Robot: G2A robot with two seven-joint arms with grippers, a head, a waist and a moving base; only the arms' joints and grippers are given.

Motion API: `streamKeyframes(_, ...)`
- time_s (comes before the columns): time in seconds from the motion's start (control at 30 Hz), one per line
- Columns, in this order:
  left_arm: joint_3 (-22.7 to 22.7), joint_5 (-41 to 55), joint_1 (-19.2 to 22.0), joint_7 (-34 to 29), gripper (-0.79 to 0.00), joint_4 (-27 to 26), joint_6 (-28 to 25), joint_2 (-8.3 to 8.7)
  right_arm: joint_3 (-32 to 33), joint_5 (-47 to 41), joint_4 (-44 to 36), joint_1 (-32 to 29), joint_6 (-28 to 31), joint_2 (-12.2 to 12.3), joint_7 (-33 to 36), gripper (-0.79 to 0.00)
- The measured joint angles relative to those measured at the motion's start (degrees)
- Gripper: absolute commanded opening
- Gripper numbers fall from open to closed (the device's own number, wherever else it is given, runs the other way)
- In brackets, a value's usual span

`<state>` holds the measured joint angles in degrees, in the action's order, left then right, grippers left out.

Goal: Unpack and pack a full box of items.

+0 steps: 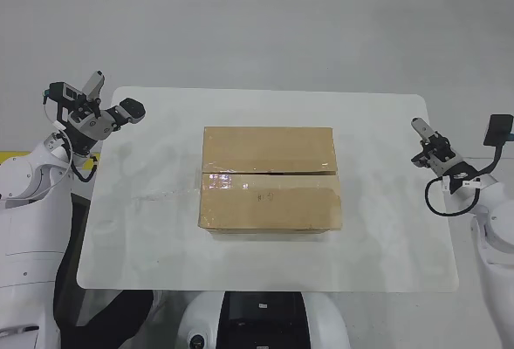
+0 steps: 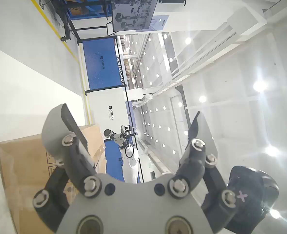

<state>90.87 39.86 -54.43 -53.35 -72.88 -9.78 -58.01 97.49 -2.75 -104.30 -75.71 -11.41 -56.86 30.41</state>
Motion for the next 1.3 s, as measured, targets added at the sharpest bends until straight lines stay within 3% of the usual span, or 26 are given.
streamKeyframes(1.0, 0.00, 0.00, 0.00, 0.00, 0.000, 0.00, 0.00, 0.00, -0.04, -0.05, 0.00, -0.05, 0.04, -0.01, 0.01, 0.000)
streamKeyframes(1.3, 0.00, 0.00, 0.00, 0.00, 0.000, 0.00, 0.00, 0.00, -2.67, -3.40, 1.91, -1.60, 7.79, -0.22, 5.37, 0.000)
